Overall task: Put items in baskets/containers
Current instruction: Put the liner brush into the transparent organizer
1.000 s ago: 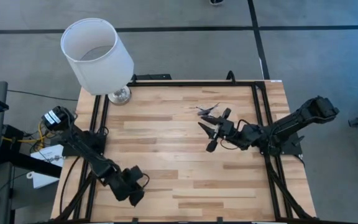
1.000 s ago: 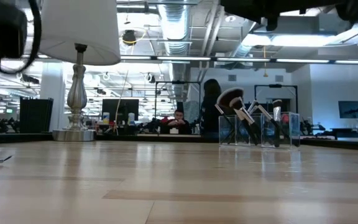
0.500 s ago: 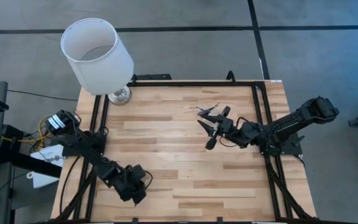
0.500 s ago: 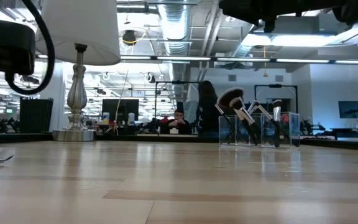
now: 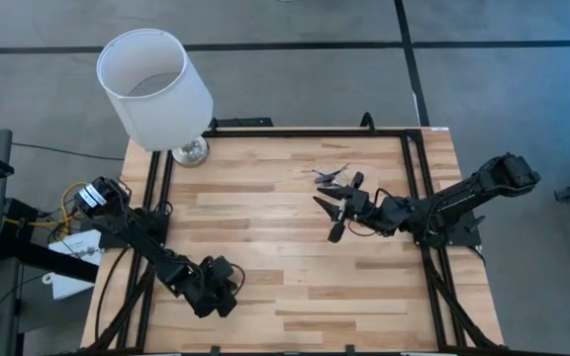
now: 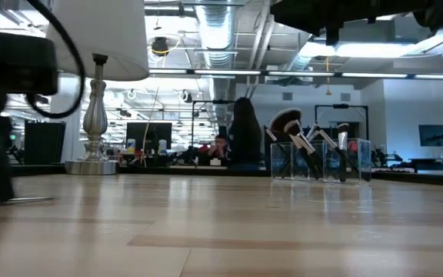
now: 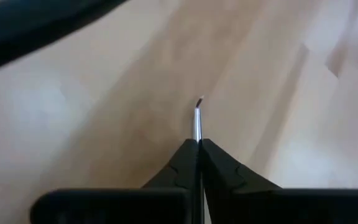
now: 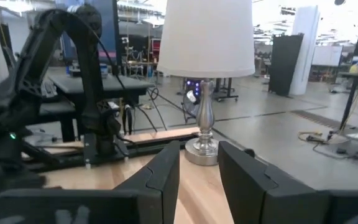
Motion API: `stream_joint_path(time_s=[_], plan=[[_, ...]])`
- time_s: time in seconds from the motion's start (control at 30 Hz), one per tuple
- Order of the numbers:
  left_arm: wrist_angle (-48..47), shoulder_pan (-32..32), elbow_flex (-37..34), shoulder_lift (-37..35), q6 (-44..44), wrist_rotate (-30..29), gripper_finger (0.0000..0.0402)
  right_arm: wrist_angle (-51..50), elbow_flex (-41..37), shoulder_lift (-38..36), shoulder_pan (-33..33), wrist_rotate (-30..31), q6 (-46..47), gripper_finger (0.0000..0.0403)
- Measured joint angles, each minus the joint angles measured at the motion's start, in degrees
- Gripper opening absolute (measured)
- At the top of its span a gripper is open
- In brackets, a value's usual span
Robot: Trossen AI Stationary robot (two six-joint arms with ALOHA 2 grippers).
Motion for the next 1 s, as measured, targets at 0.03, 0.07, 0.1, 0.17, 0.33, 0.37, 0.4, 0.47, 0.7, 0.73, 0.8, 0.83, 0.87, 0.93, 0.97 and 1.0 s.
stream_joint_path(time_s=[0.03,0.07,0.1,0.17,0.33,0.37,0.4,0.47,0.7,0.73,0.8,0.83,0.87,0.93,0.97,1.0], plan=[[0.0,0.42,-0.13,0.04,0.87,-1.23,0.0014,-0.1,0.0,0.0,0.0,-0.02,0.91,0.0102],[-0.09,1.07,-0.25,0.11,1.88,-2.65,0.0015,-0.5,0.0,0.0,0.0,-0.02,1.78,0.0102],[-0.4,1.85,-0.3,0.24,2.77,-4.38,0.0015,-1.02,0.0,0.0,0.0,-0.04,2.63,0.0102],[-0.99,4.07,-0.52,0.58,4.46,-8.27,0.0013,-1.34,0.0,0.0,0.07,-0.15,4.5,0.0102],[3.43,12.42,-2.26,0.74,13.78,-11.33,0.0012,-3.14,0.0,0.0,0.97,-0.35,7.69,0.0102],[5.94,14.43,-3.04,0.73,16.29,-11.45,0.0013,-3.15,0.0,0.0,1.27,-0.35,7.7,0.0102],[8.78,16.28,-3.88,0.75,18.96,-11.52,0.0013,-3.14,0.0,0.0,1.59,-0.34,7.7,0.0102],[14.93,19.6,-5.68,0.75,24.57,-11.23,0.0013,-3.16,0.0,0.0,2.26,-0.35,7.69,0.0102],[22.99,26.85,-8.31,0.81,36.93,-9.26,0.0035,-4.17,0.0,0.0,4.45,-0.33,7.66,0.0102],[23.11,27.23,-8.33,0.76,37.97,-8.87,0.0043,-4.39,0.0,0.0,4.66,-0.33,7.65,0.0102],[23.43,27.69,-8.31,0.75,39.88,-8.65,0.006,-4.4,0.0,0.0,4.76,-0.31,7.65,0.0102],[23.56,27.73,-8.31,0.72,40.54,-8.82,0.0068,-4.4,0.0,0.0,4.74,-0.33,7.65,0.0102],[23.64,27.74,-8.31,0.74,40.67,-9.08,0.0076,-4.4,0.0,0.0,4.74,-0.33,7.65,0.0102],[23.79,27.63,-8.31,0.87,40.1,-9.42,0.0089,-4.4,0.0,0.0,4.74,-0.32,7.66,0.0102],[24.22,27.45,-8.31,1.33,39.28,-9.89,0.0093,-4.4,0.0,0.0,4.72,-0.31,7.65,0.0102],[24.81,27.12,-8.37,1.94,38.21,-10.63,0.0096,-4.4,0.0,0.0,4.72,-0.31,7.65,0.0102]])
